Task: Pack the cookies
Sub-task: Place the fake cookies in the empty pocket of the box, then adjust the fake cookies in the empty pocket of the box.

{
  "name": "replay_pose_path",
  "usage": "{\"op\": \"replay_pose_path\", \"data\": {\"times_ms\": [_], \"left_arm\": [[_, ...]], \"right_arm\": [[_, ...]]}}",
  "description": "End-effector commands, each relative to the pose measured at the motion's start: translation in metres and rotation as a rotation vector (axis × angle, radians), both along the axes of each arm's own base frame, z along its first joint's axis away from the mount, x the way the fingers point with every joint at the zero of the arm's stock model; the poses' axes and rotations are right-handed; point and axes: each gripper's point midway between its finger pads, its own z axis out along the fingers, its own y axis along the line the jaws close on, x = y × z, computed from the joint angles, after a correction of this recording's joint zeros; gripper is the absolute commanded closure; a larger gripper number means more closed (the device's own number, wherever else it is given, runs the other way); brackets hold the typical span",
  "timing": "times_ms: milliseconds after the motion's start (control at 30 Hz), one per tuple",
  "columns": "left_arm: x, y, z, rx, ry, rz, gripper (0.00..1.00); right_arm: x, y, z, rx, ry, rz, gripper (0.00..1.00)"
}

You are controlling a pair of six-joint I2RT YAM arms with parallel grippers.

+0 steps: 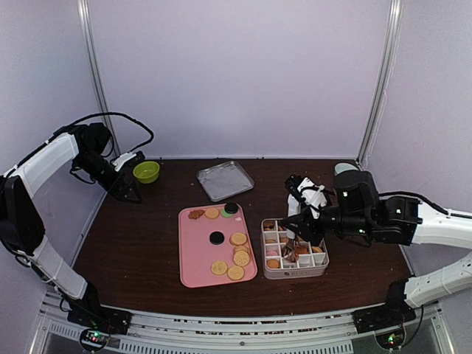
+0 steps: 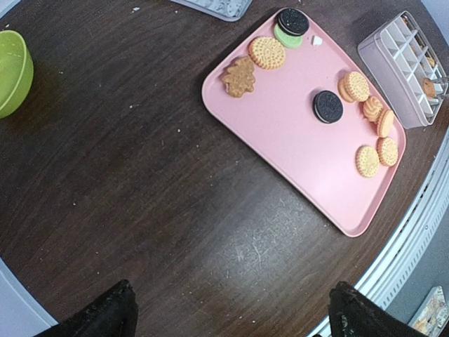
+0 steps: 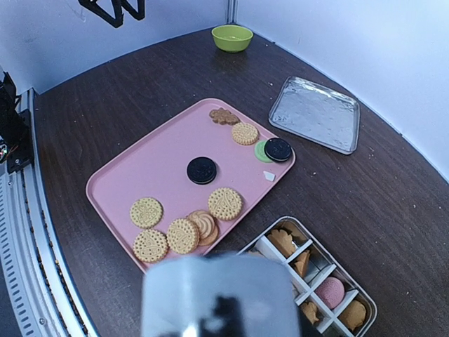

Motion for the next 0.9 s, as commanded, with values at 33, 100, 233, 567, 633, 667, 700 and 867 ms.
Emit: {"op": "replay_pose_path", "data": {"times_ms": [33,100,233,567,633,667,700,867], "left_arm": [[0.004,-0.004,0.014,-0.021,-0.046,-0.022,0.02],[0.004,-0.005,0.013,-0.022,-0.044,-0.023,0.02],[0.004,-0.005,0.013,-0.023,-0.043,-0.023,0.02],[0.003,-0.004,0.013,-0.018,-0.042,-0.02,0.02],[0.003,-0.003,0.013,-0.015,-0.044,-0.023,0.02],[0.003,-0.003,0.013,-0.014,-0.046,-0.023,0.02],[0.002,-0.003,0.013,-0.013,-0.045,-0.023,0.02],[0.002,-0.004,0.012,-0.021,-0.039,-0.024,0.02]], "right_arm": [[0.0,-0.002,0.018,0.038,-0.017,-0.01,0.68],[0.006,-0.007,0.02,0.038,-0.023,-0.035,0.69],[0.016,-0.015,0.028,0.089,-0.024,-0.07,0.68],[0.024,-0.006,0.006,0.09,0.044,-0.044,0.65],[0.024,-0.005,0.003,0.084,0.052,-0.039,0.65],[0.024,-0.005,0.0,0.081,0.056,-0.037,0.64],[0.023,-0.005,-0.002,0.076,0.059,-0.037,0.64],[0.024,-0.01,-0.013,0.046,0.062,-0.049,0.64]]}}
